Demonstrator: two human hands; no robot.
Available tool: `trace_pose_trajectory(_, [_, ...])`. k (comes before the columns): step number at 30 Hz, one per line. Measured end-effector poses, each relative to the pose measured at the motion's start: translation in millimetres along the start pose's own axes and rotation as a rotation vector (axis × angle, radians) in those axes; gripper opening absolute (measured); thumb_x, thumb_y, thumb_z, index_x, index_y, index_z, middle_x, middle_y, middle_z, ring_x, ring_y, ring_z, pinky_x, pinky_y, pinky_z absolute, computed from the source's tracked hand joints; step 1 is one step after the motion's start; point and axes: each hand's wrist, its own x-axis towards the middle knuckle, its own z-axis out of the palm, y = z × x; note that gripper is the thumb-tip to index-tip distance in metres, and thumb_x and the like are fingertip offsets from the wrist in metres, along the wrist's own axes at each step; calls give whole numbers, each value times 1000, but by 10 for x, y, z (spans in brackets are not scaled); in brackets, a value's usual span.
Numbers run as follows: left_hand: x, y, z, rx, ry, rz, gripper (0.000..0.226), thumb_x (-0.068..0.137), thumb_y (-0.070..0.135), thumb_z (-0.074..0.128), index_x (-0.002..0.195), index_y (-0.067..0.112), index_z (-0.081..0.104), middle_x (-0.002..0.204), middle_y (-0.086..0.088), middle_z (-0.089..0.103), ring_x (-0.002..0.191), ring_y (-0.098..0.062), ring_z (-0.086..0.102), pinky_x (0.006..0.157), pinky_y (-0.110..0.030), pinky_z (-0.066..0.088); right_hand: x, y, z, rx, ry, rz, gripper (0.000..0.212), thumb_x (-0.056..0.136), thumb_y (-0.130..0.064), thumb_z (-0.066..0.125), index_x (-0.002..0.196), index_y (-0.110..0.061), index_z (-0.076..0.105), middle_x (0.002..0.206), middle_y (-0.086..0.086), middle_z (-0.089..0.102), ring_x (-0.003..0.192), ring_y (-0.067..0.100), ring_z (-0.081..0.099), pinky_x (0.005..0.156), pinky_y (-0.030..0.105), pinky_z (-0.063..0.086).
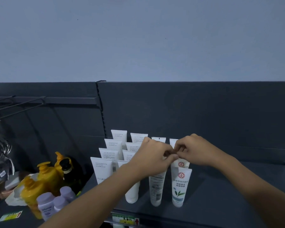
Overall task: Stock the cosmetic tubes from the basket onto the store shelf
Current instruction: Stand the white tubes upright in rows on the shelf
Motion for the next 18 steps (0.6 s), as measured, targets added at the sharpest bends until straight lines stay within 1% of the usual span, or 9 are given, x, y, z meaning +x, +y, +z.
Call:
trace_pose_trajectory(2, [-20, -82, -134, 1, 33, -14, 36, 95, 57, 46, 100, 33, 74, 88, 17, 74, 83, -2, 65, 101, -41, 35, -13, -76, -20, -17, 40, 2, 13, 88, -43, 68, 88, -32, 74, 79, -19, 72, 81, 1, 68, 76, 34, 60])
trace_pose_trajectory(3, [-37, -127, -203, 13, 43, -22, 36, 95, 56, 47, 100, 33, 74, 89, 18, 74, 84, -2, 65, 101, -40, 35, -23, -123, -28, -28, 54, 6, 14, 88, -45, 68, 88, -32, 73, 80, -19, 72, 81, 0, 68, 76, 33, 59])
trace_pose_trajectory(7, [-191, -350, -470, 55, 54, -56, 36, 94, 57, 46, 99, 33, 73, 90, 20, 73, 88, 0, 66, 100, -38, 39, -69, -404, -67, -57, 99, 20, 13, 91, -42, 67, 89, -31, 73, 82, -19, 72, 82, -1, 68, 77, 30, 59])
trace_pose_trajectory(11, [-494, -634, -708, 61, 17, -94, 33, 97, 54, 50, 112, 32, 70, 104, 17, 73, 100, -4, 65, 104, -37, 36, -94, -783, -47, -78, 127, 34, 14, 91, -45, 66, 91, -33, 72, 85, -21, 72, 86, -1, 68, 78, 31, 58])
trace_pose_trajectory(13, [-687, -791, -834, 61, -1, -98, 34, 98, 53, 51, 116, 30, 69, 107, 16, 72, 102, -5, 65, 105, -37, 37, -111, -1028, -8, -91, 157, 30, 14, 91, -45, 65, 94, -33, 72, 89, -20, 71, 89, 1, 68, 80, 33, 58])
trace_pose_trajectory(16, [-1003, -1042, -1019, 69, -7, -94, 35, 96, 53, 52, 116, 30, 68, 108, 16, 71, 104, -8, 65, 103, -38, 38, -169, -1474, 97, -105, 184, 30, 16, 92, -43, 65, 102, -33, 72, 97, -18, 71, 95, 3, 66, 82, 33, 56])
trace_pose_trajectory(18, [-1249, -1216, -1137, 90, -30, -79, 36, 96, 53, 52, 120, 30, 67, 114, 14, 70, 109, -11, 63, 101, -38, 38, -210, -1783, 207, -103, 200, 24, 19, 92, -41, 64, 108, -31, 71, 103, -16, 71, 98, 5, 66, 85, 35, 55])
